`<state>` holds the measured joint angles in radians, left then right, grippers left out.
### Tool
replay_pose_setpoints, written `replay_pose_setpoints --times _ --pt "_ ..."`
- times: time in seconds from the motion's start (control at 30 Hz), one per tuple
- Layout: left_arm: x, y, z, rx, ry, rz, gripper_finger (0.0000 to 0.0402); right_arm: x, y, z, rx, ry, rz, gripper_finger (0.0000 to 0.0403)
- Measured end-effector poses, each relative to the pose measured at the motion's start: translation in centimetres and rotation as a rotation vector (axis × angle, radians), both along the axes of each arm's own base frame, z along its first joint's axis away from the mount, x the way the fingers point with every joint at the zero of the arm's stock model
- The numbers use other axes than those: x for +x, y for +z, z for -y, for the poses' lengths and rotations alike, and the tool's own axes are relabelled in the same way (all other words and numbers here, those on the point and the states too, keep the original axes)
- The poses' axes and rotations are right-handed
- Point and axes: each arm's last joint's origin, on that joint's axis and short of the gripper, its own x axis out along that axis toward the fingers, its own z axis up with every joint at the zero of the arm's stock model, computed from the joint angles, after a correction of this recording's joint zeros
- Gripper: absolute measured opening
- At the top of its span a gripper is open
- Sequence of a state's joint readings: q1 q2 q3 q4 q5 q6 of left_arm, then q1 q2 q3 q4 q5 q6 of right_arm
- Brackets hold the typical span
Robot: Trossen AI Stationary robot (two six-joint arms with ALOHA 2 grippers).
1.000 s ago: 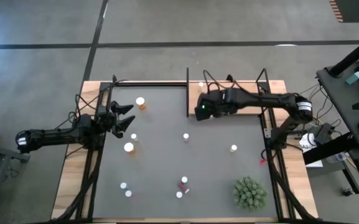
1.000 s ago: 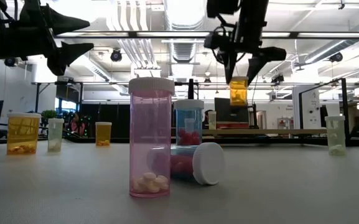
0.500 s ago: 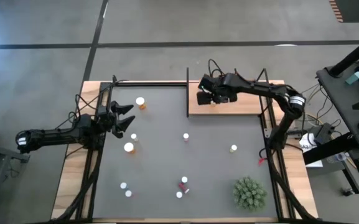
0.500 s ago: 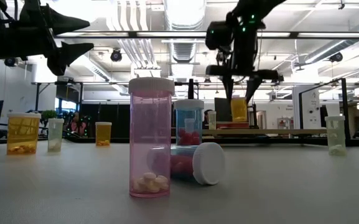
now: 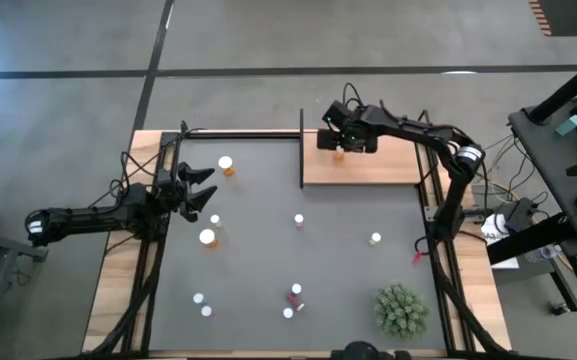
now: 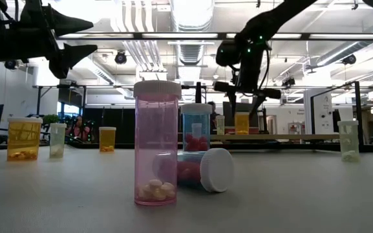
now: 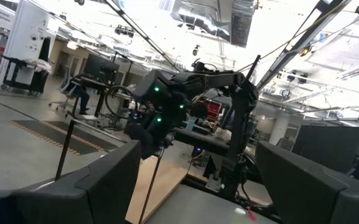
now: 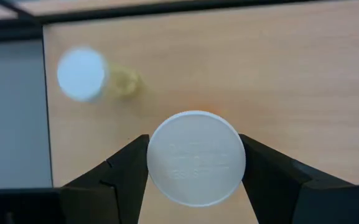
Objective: Pick and place medicine bottles onto shelf by color
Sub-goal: Put the right bottom orange medicine bottle on the shelf
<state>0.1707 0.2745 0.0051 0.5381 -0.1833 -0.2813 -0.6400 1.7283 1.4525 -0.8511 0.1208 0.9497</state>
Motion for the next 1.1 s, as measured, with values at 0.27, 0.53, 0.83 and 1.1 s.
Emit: replay_pose_setpoints --times 0.27,0.53,0.83,1.1 --pt "0.0 0.0 0.0 0.0 0.0 0.0 0.0302 -0.6 -0.2 1.8 -0.014 -0.042 0.042 0.0217" --pt "0.0 0.0 0.0 0.0 0.0 0.0 0.0302 -1.4 -0.2 2.7 -0.015 -0.068 0.037 0.0217" --pt "0.0 0.0 0.0 0.0 0.0 0.0 0.0302 -1.6 -0.3 2.9 -0.019 -0.066 0.031 0.0217" --pt "0.0 0.0 0.0 0.0 0.0 0.0 0.0302 -1.6 -0.3 2.9 -0.021 -0.079 0.029 0.0217"
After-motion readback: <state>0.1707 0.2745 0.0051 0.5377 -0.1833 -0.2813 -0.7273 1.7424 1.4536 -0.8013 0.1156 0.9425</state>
